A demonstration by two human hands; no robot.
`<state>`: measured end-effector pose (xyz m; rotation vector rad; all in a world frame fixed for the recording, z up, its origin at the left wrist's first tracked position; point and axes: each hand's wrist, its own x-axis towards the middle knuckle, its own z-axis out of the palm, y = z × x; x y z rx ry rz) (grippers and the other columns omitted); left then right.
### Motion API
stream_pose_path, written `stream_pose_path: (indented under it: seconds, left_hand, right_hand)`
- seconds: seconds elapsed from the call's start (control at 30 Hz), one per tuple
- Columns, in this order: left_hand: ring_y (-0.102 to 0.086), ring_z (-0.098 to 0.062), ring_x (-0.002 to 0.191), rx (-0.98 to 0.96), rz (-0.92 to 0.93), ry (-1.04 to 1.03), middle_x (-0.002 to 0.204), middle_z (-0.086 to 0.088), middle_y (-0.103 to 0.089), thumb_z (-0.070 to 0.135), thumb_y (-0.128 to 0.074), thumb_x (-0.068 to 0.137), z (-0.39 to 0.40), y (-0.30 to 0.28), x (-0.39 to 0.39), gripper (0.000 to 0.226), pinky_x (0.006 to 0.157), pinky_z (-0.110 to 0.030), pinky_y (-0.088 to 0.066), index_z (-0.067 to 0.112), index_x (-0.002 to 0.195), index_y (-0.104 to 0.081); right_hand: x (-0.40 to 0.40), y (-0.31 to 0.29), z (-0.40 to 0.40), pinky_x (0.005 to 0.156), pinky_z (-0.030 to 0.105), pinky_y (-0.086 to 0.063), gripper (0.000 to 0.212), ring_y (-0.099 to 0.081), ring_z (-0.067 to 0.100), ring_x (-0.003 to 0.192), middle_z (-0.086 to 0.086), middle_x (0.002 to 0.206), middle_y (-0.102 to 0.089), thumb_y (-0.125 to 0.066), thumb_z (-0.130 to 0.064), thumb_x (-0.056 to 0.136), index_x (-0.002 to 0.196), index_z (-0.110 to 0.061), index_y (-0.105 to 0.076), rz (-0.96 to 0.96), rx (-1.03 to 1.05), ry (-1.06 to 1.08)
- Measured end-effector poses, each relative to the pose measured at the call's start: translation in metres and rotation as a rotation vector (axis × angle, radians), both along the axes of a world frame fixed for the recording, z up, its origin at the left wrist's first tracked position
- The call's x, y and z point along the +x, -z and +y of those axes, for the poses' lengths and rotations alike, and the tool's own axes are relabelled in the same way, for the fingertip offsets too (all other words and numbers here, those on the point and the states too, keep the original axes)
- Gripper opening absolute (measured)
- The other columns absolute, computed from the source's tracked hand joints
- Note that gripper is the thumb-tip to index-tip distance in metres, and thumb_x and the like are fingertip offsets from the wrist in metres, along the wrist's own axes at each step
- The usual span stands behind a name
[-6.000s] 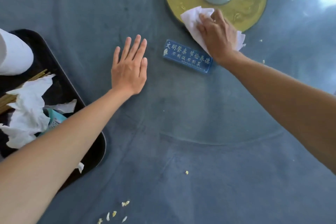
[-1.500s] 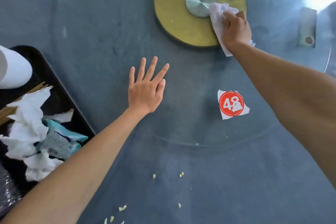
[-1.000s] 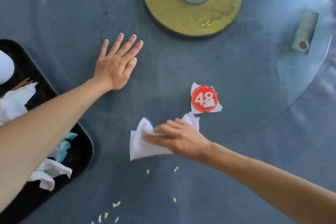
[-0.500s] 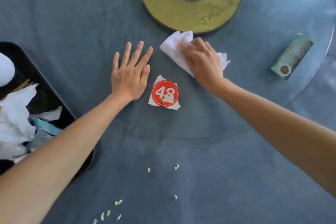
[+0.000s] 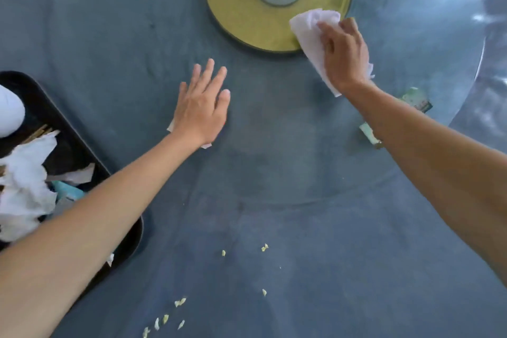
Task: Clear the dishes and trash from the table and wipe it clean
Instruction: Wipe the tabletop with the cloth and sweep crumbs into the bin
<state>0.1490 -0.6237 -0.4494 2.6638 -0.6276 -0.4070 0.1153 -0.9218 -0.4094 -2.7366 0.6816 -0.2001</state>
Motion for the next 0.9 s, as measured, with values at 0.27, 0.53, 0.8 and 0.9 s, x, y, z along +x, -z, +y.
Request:
stream_pose_path:
  seconds: [0.27,0.53,0.8,0.9]
  left_hand:
    - [-0.011,-0.025,0.158,0.123,-0.192,0.128,0.17,0.008,-0.018,0.036,-0.022,0.108,0.026,0.032,0.007,0.054,0.122,-0.056,-0.013,0.032,0.162,-0.021]
    - [-0.006,-0.029,0.158,0.207,-0.16,0.127,0.172,0.006,-0.012,0.036,-0.016,0.106,0.042,0.018,0.043,0.059,0.123,-0.059,-0.013,0.025,0.163,-0.012]
    - [-0.005,-0.024,0.159,0.144,-0.135,-0.116,0.171,0.01,-0.011,0.038,-0.022,0.107,-0.007,0.019,-0.049,0.056,0.125,-0.052,-0.006,0.036,0.162,-0.015]
    - [-0.006,-0.023,0.159,0.151,-0.15,-0.052,0.171,0.01,-0.013,0.038,-0.022,0.106,0.014,0.027,-0.023,0.056,0.126,-0.053,-0.007,0.037,0.162,-0.017]
  right_hand:
    - [-0.131,0.036,0.167,0.052,0.039,-0.043,0.055,-0.057,0.03,0.067,0.01,0.098,-0.071,-0.069,0.007,0.073,0.122,-0.014,-0.076,0.012,0.056,-0.745]
    - [-0.06,0.009,0.094,0.072,0.024,-0.042,0.026,-0.066,0.031,0.094,0.001,0.087,-0.065,-0.051,-0.03,0.104,0.094,-0.026,-0.075,0.062,0.018,-0.642]
    - [-0.022,0.024,0.066,0.082,0.048,-0.056,0.04,-0.065,0.04,0.1,0.019,0.119,-0.065,-0.048,-0.019,0.1,0.136,-0.011,-0.062,-0.029,-0.102,-0.055]
    - [-0.118,0.041,0.153,0.054,0.039,-0.052,0.043,-0.062,0.031,0.072,0.01,0.094,-0.069,-0.073,-0.004,0.08,0.122,-0.015,-0.076,-0.035,-0.004,-0.525]
